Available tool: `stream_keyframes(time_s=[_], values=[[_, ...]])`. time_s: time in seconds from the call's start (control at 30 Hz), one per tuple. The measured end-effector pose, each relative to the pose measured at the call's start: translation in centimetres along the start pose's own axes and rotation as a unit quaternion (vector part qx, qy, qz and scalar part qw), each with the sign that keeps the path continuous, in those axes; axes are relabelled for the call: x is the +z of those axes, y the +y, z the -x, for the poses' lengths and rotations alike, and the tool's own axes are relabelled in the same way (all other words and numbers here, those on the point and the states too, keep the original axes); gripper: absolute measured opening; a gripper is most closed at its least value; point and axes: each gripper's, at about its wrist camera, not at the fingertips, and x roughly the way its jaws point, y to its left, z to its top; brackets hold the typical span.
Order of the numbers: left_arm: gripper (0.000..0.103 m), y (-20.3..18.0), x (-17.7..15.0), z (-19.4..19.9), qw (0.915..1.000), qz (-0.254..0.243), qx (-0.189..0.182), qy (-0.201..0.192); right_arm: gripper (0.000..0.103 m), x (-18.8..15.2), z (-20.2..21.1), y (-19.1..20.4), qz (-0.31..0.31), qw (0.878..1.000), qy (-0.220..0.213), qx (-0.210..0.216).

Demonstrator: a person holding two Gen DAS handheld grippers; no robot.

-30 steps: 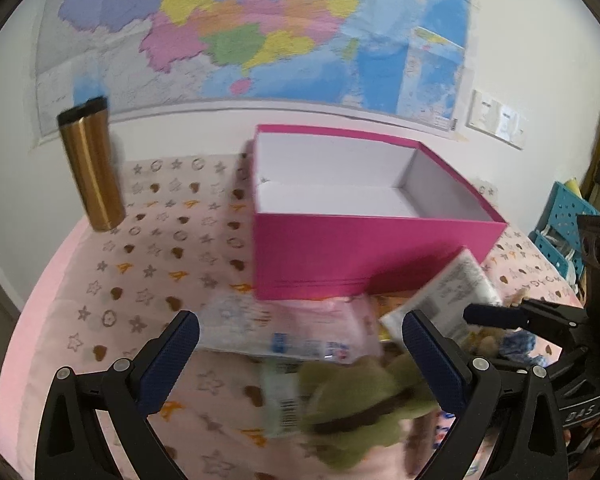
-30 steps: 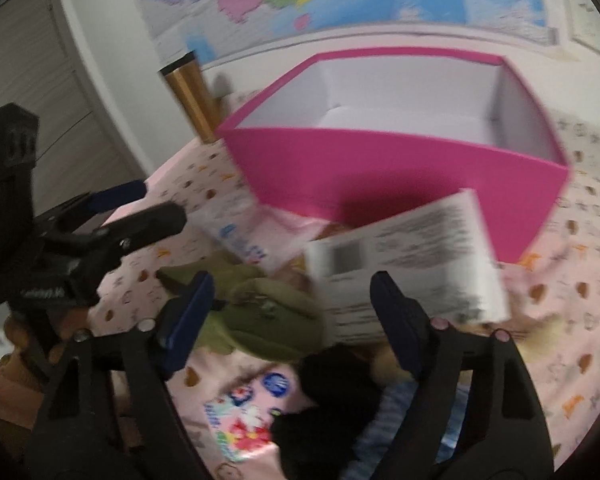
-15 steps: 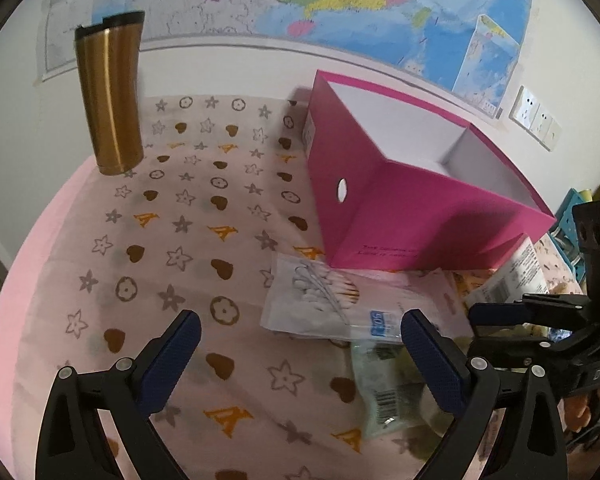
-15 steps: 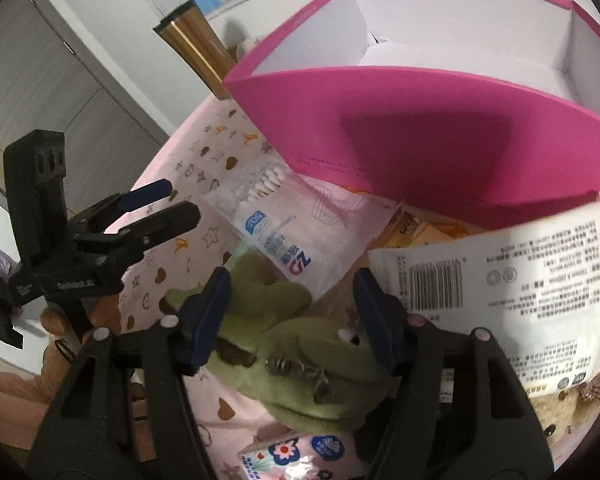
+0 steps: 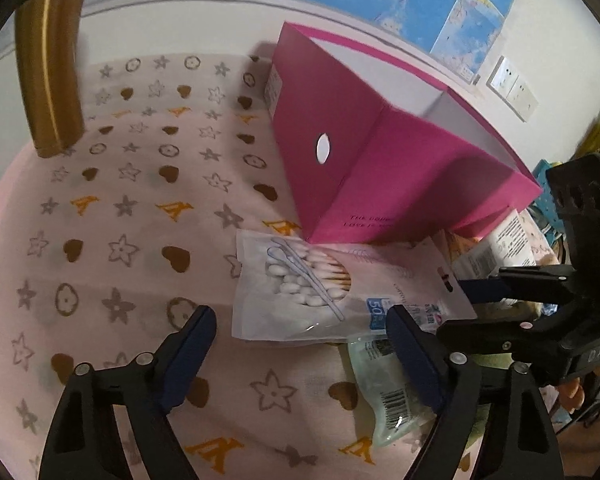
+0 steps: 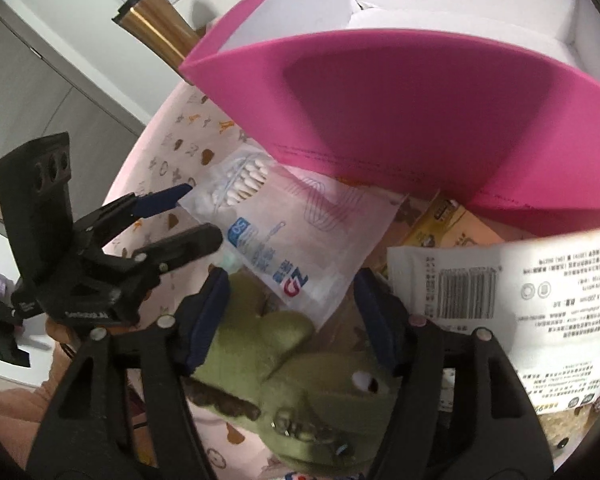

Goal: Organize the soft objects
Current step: 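Reach the left tool to the cotton swab bag and close on it, then lift the cotton swab bag with the left tool and release it into the pink box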

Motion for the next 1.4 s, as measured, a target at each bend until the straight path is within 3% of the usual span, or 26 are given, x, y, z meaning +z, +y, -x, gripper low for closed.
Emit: stream_keyframes(time_s=[0.13,0.2,0.27,0.3,0.33,0.43,0.5,0.67,0.93,1.13,1.4], values=[[0.084,-0.1,0.1,-0.3,0.9998,-0.009,-0.015,0.005,0.067,0.2,-0.3,0.1,-0.003,1.0,-0.01,-0.015],[0.084,0.0,0.2,-0.3,0.9997,-0.01,-0.022,0.007,0.062,0.2,-0.3,0.1,-0.006,1.0,-0.017,-0.02],[0.084,0.0,0.3,-0.3,0.9997,-0.013,-0.021,0.007,0.034,0.2,-0.4,-0.2,-0.014,0.999,-0.022,-0.032],[0.084,0.0,0.3,-0.3,0.9997,-0.015,-0.019,0.007,0.026,0.2,-0.5,-0.8,-0.024,0.999,-0.021,-0.033],[0.084,0.1,0.3,-0.3,0.9996,-0.014,-0.022,0.007,0.02,0.2,-0.6,-1.4,-0.034,0.999,-0.022,-0.029],[0.084,0.6,0.4,-0.2,0.9996,-0.007,-0.028,0.005,0.017,0.0,-0.1,-1.8,-0.036,0.999,-0.035,-0.016],[0.084,0.9,0.4,0.1,0.9997,0.0,-0.024,-0.001,0.006,-0.2,0.2,-1.6,-0.025,0.998,-0.049,-0.014],[0.084,1.6,0.2,1.3,0.9985,0.016,-0.05,-0.016,0.004,-0.9,1.9,-1.6,-0.009,0.996,-0.086,0.012],[0.067,0.2,-0.5,2.9,0.9979,0.01,-0.055,-0.034,0.004,-1.4,5.0,-0.4,0.041,0.991,-0.127,0.015],[0.067,-2.0,-0.1,5.3,0.9951,-0.006,-0.074,-0.065,0.004,-1.7,7.9,0.3,0.064,0.984,-0.163,0.023],[0.067,-6.4,2.7,9.1,0.9881,-0.054,-0.062,-0.13,0.004,-1.4,13.1,0.7,0.084,0.971,-0.221,0.018]])
